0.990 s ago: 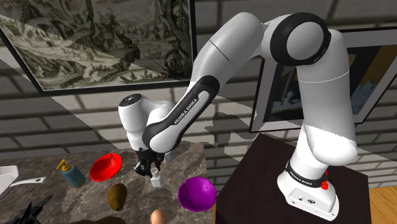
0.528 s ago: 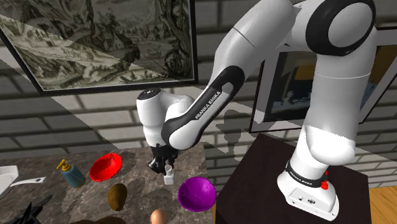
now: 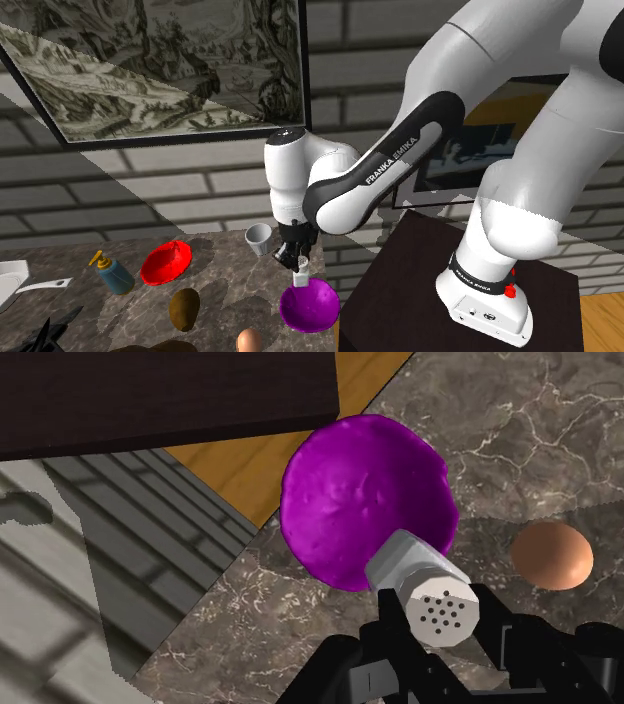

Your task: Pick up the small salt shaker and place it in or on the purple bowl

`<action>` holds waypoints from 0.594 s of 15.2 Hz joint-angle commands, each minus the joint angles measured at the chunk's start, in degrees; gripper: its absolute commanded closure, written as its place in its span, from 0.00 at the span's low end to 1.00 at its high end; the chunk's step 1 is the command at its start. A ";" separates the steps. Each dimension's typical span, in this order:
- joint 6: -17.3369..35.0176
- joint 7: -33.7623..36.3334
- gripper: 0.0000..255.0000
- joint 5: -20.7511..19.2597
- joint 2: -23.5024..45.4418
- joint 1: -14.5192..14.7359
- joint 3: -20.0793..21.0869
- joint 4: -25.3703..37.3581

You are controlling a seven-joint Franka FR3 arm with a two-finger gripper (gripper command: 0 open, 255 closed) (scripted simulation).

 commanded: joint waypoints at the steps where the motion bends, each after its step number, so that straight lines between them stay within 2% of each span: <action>1: 0.79 -0.92 1.00 1.34 -1.69 0.38 -0.22 -2.35; 9: 8.22 1.62 1.00 -2.13 4.51 -0.48 0.68 -4.03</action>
